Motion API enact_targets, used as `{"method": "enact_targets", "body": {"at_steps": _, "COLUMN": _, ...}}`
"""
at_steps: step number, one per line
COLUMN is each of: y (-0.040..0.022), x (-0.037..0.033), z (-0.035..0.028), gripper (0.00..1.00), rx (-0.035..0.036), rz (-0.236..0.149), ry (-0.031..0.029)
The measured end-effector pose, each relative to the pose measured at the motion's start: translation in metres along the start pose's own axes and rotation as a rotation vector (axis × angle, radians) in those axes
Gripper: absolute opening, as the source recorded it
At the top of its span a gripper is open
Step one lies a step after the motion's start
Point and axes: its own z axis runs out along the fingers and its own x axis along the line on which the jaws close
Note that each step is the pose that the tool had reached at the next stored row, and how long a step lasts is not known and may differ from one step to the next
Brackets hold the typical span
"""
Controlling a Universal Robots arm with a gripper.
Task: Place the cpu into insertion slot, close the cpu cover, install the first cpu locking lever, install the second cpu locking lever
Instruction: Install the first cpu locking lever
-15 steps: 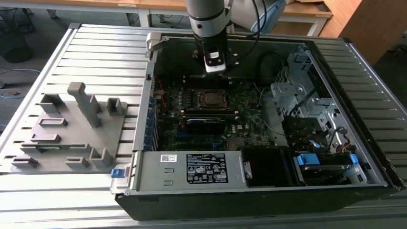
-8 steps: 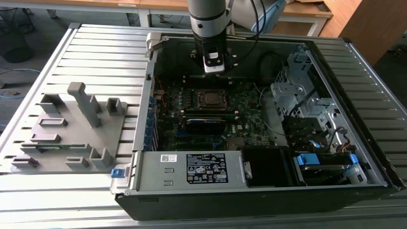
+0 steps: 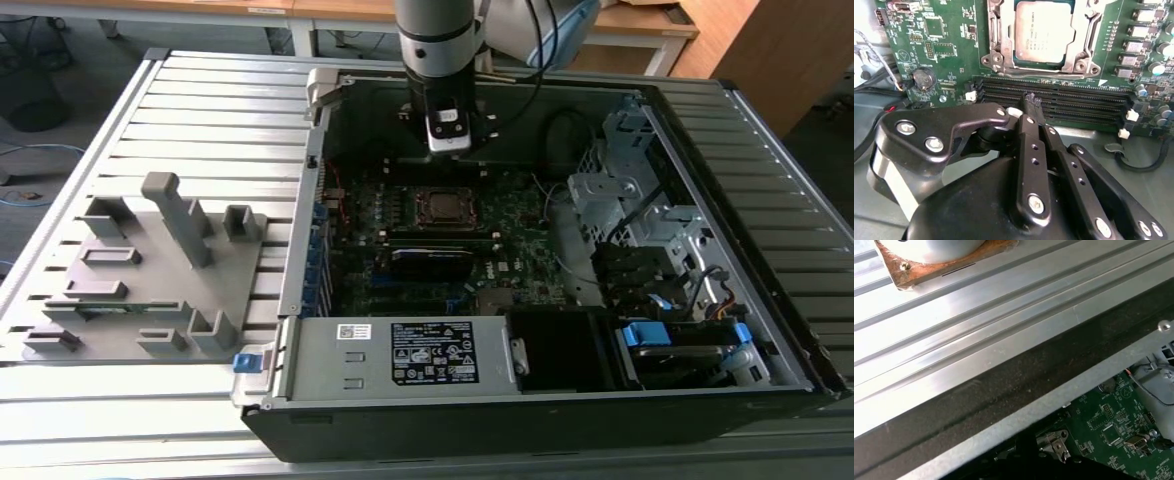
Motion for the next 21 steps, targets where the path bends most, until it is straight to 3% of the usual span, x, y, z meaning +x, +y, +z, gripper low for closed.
{"method": "enact_targets", "body": {"at_steps": 7, "y": 0.0014, "x": -0.0008, "z": -0.007, "gripper": 0.11, "rx": -0.0002, "rz": 0.0, "ry": 0.0}}
{"method": "enact_targets", "body": {"at_steps": 21, "y": 0.0021, "x": -0.0012, "z": -0.0102, "gripper": 0.11, "rx": -0.0005, "rz": 0.0, "ry": -0.0001}}
